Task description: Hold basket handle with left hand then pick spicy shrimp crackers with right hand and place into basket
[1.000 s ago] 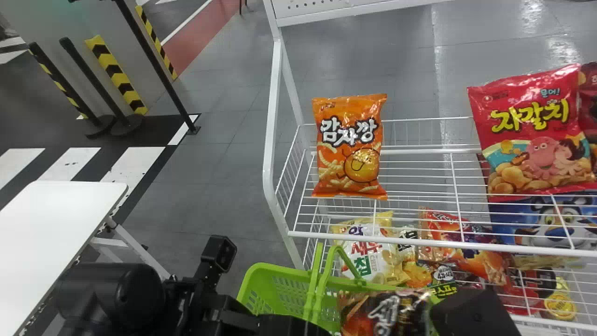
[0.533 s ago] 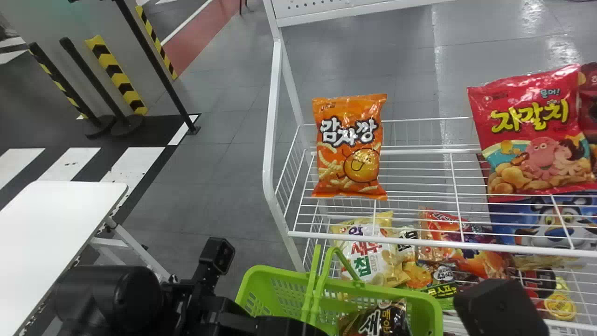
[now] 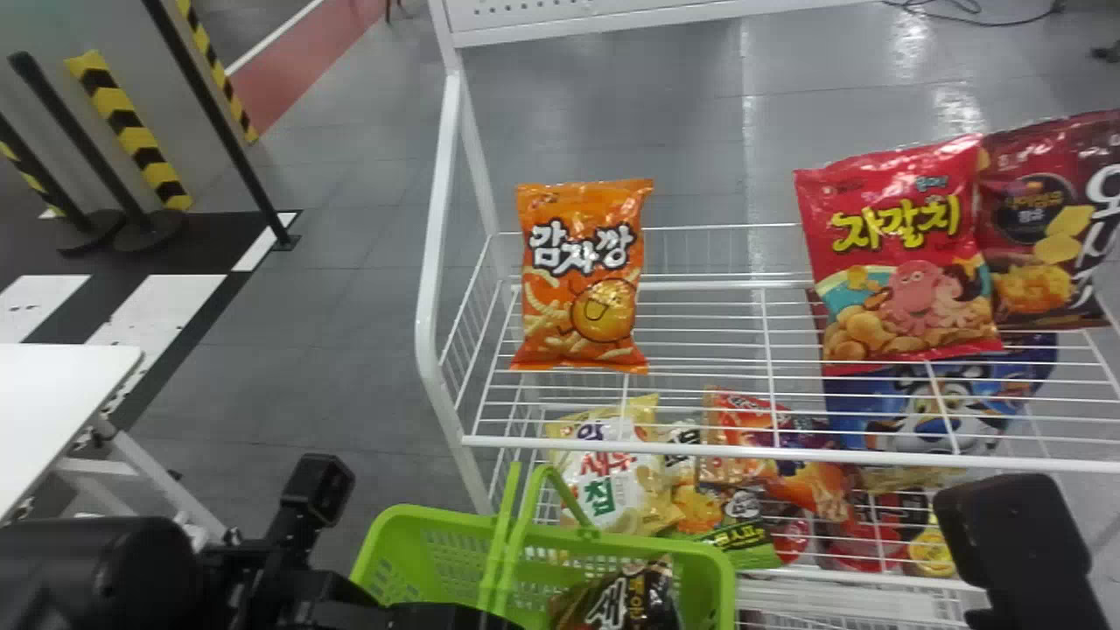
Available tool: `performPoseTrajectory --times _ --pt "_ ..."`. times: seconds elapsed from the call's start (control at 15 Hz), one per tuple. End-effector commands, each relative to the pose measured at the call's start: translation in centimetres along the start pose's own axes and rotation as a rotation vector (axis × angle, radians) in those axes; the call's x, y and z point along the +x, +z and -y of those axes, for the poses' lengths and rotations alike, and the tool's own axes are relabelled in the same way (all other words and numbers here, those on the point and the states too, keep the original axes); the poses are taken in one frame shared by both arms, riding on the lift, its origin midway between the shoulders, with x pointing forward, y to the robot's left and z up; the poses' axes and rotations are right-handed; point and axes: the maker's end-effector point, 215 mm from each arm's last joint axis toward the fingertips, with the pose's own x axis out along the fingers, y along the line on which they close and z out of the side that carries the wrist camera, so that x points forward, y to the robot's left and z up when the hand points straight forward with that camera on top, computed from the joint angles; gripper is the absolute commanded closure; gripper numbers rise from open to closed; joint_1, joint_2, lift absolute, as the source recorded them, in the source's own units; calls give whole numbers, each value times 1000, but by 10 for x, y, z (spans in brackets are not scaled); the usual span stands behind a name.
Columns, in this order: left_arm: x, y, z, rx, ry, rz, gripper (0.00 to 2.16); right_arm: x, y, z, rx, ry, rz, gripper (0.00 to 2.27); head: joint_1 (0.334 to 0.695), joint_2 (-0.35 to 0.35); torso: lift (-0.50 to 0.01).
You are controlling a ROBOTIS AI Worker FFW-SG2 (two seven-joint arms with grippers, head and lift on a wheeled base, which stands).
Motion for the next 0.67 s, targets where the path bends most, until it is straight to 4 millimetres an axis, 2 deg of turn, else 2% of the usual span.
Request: performPoseTrajectory --times 0.0,0.13,0.27,0.47,0.6 --pt "0 -1 0 -3 0 0 2138 14 -18 19 62 3 -26 63 695 157 -7" --pt "0 -1 -1 -4 0 0 2138 33 7 40 81 -28 96 63 695 101 -7" --pt "0 -2 -2 -6 5 0 2138 45 51 57 113 -22 309 66 695 81 -7" --pt "0 -3 -2 -9 -1 2 2138 54 64 72 145 -19 412 66 695 64 -7" --pt "-1 -5 -3 -15 1 4 2138 53 79 86 142 -37 539 63 695 48 -7"
